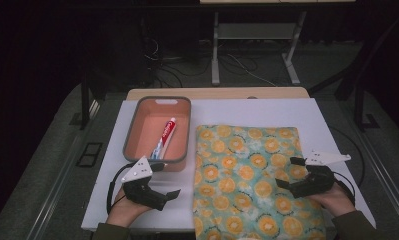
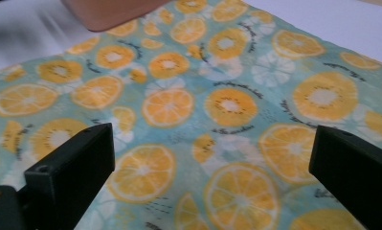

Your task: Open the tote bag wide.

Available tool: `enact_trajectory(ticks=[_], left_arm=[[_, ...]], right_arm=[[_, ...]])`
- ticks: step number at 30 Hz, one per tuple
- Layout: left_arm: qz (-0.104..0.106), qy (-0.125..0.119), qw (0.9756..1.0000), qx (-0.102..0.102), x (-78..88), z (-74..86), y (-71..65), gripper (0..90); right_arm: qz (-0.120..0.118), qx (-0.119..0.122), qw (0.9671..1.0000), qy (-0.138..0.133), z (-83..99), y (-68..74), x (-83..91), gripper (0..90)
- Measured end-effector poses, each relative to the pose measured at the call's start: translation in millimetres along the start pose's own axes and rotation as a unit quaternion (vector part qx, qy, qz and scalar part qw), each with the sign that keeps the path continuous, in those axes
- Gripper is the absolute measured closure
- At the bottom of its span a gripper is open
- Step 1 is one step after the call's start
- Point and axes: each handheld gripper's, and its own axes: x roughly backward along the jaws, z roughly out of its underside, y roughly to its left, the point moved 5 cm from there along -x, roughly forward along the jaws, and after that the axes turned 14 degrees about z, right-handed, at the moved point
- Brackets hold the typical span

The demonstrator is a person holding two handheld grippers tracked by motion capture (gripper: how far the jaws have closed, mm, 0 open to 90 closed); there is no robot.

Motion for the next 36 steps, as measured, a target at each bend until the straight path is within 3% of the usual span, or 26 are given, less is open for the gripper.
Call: enact_trajectory(ticks=[2, 7, 18, 26, 33, 36], left_arm=[[0.003, 0.001, 1.0, 0.0, -1.0, 0.6, -0.4, 0.0], [0.002, 0.009, 1.0, 0.001, -2.6, 2.9, 0.0, 0.0], [-0.001, 0.019, 0.9998, 0.005, -4.6, 10.9, 5.0, 0.0], [0.002, 0.022, 0.9998, 0.004, -5.8, 13.1, 5.6, 0.0], [0.002, 0.02, 0.9998, 0.005, -5.9, 12.9, 5.7, 0.0], [0.001, 0.021, 0.9998, 0.005, -6.2, 13.2, 5.8, 0.0]], right_arm=[[0.017, -0.007, 0.9998, 0.009, -0.9, -9.2, -5.6, 1.6], [0.032, -0.007, 0.9993, 0.02, -2.9, -19.1, -15.2, 1.7], [0.073, -0.024, 0.9961, 0.043, -11.4, -58.7, -32.7, 4.2], [0.1, -0.043, 0.9918, 0.067, -8.4, -87.2, -50.4, 6.3], [0.122, -0.061, 0.9851, 0.105, 2.3, -110.3, -74.6, 6.4], [0.126, -0.059, 0.9841, 0.11, 5.7, -113.3, -79.1, 13.0]])
